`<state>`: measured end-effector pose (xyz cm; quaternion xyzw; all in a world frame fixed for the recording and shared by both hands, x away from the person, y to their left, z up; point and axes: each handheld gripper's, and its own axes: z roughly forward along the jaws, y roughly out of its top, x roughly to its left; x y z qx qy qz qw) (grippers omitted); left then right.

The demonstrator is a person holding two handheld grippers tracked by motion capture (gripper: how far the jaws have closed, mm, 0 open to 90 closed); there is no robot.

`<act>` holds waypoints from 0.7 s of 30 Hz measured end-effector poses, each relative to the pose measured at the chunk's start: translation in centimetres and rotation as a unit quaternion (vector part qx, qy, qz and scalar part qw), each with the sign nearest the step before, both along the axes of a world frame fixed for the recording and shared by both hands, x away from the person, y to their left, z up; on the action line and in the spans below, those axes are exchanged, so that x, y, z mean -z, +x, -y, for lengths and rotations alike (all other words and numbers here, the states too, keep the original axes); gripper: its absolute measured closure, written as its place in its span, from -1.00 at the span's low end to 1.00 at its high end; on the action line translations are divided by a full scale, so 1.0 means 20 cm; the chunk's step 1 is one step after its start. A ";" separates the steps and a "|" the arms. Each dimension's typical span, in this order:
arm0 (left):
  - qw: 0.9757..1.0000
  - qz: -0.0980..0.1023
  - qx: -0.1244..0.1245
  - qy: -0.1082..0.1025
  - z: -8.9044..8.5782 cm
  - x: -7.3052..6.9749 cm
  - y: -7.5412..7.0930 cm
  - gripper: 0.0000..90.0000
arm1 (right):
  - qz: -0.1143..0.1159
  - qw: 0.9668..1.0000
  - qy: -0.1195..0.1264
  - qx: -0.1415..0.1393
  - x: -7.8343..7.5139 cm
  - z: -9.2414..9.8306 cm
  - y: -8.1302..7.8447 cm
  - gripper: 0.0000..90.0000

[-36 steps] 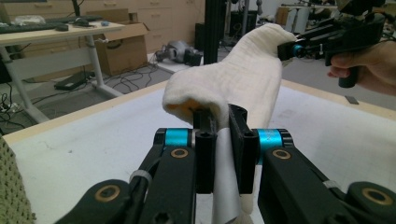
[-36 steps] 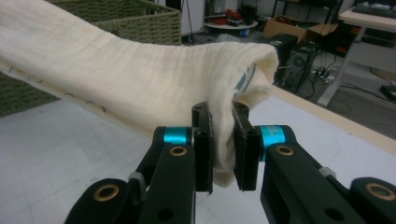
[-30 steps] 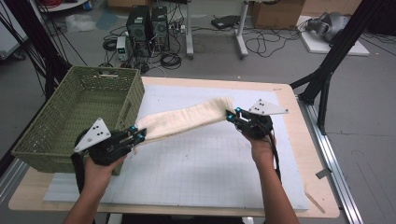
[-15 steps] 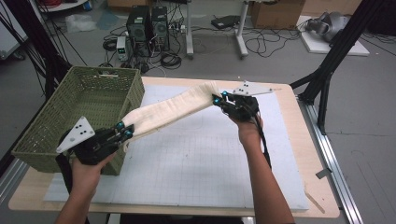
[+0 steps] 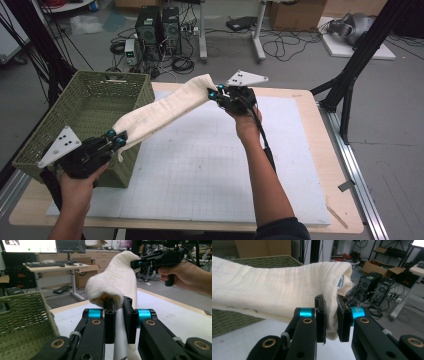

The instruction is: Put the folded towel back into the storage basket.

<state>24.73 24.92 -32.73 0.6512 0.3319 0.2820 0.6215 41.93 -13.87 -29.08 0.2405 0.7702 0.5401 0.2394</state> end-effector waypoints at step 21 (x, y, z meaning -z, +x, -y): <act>0.998 0.012 -0.056 -0.015 -0.22 -0.04 -0.07 0.83 | 0.014 0.999 0.000 -0.039 -0.10 -0.37 0.14 0.79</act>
